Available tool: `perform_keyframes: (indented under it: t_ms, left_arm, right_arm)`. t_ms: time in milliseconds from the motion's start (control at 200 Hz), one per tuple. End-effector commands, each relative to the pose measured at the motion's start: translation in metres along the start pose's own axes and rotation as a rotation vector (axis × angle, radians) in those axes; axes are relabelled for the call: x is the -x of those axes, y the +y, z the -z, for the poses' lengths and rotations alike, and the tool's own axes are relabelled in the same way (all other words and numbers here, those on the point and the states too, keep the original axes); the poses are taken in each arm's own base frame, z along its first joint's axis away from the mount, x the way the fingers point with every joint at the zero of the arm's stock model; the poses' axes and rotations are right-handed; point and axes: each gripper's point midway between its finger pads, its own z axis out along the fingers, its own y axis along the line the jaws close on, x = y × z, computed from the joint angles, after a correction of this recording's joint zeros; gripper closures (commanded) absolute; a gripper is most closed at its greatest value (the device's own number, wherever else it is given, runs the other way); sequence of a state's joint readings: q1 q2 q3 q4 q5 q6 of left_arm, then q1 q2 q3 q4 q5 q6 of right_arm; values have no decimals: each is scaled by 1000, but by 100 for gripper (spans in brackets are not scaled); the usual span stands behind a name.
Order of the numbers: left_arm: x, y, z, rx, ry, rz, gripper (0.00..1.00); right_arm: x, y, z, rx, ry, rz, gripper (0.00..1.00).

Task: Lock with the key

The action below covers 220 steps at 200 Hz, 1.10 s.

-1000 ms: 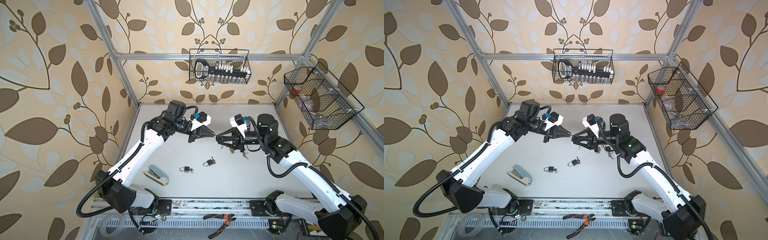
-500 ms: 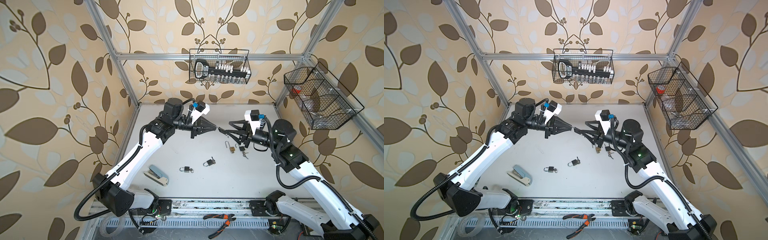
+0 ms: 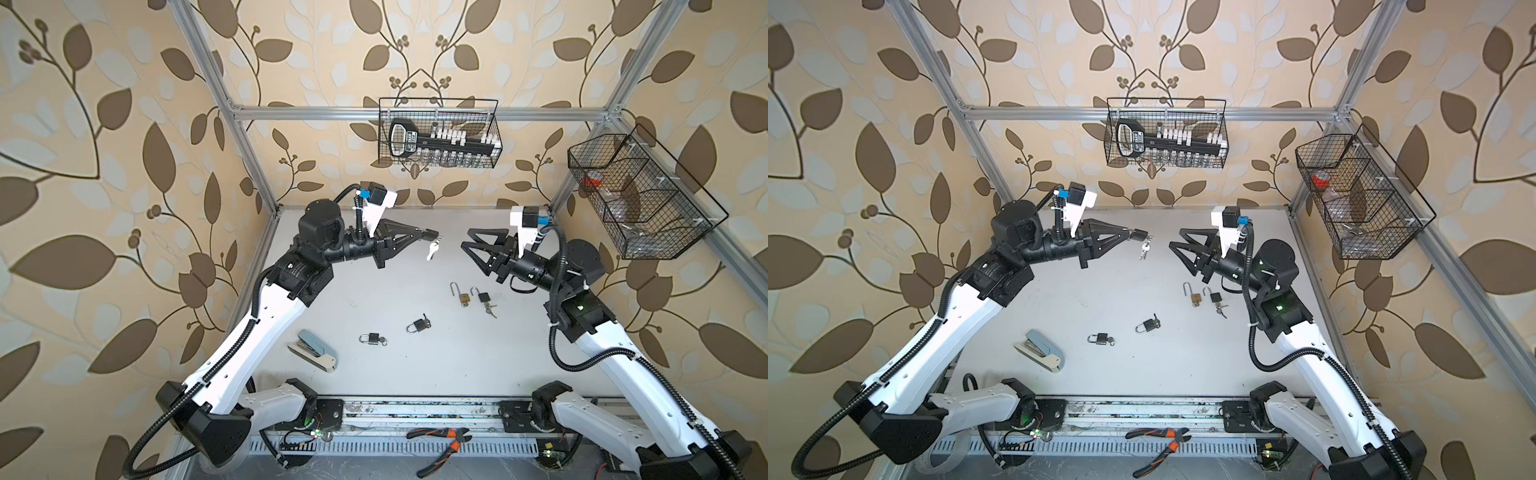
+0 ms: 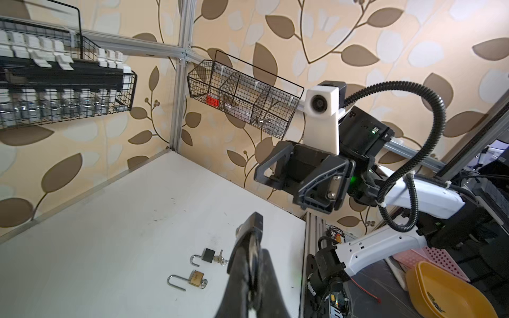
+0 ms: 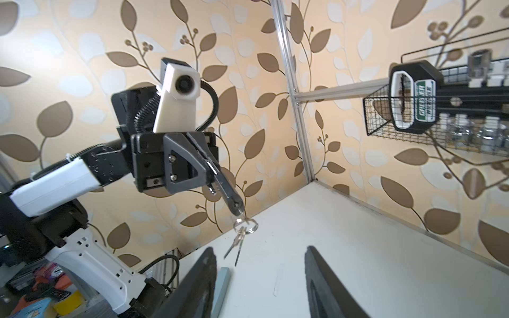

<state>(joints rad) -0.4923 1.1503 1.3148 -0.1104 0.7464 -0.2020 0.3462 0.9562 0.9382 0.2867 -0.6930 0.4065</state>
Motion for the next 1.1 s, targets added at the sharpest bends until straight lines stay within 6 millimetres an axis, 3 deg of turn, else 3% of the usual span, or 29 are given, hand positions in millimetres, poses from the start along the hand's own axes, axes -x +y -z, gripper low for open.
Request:
perform_keyframes:
  t_ms: [0, 140, 375, 670, 965, 1095]
  left_arm:
    - [40, -22, 11, -27, -143, -53, 100]
    - [44, -34, 2, -141, -98, -13, 100]
    - [46, -25, 3, -109, -174, 43, 100]
    - [35, -40, -2, -250, -124, 57, 100]
    - [32, -51, -1, -317, -106, 43, 100]
    - [32, -52, 2, -315, -111, 32, 100]
  right_arm:
    - [11, 21, 1, 117, -40, 37, 47]
    - [21, 24, -6, 162, -62, 42, 47]
    - [36, 38, -15, 237, -104, 82, 47]
    - [39, 53, -23, 300, -100, 126, 46]
    - [28, 64, -37, 371, -40, 129, 45]
    - [26, 67, -37, 378, -37, 123, 52]
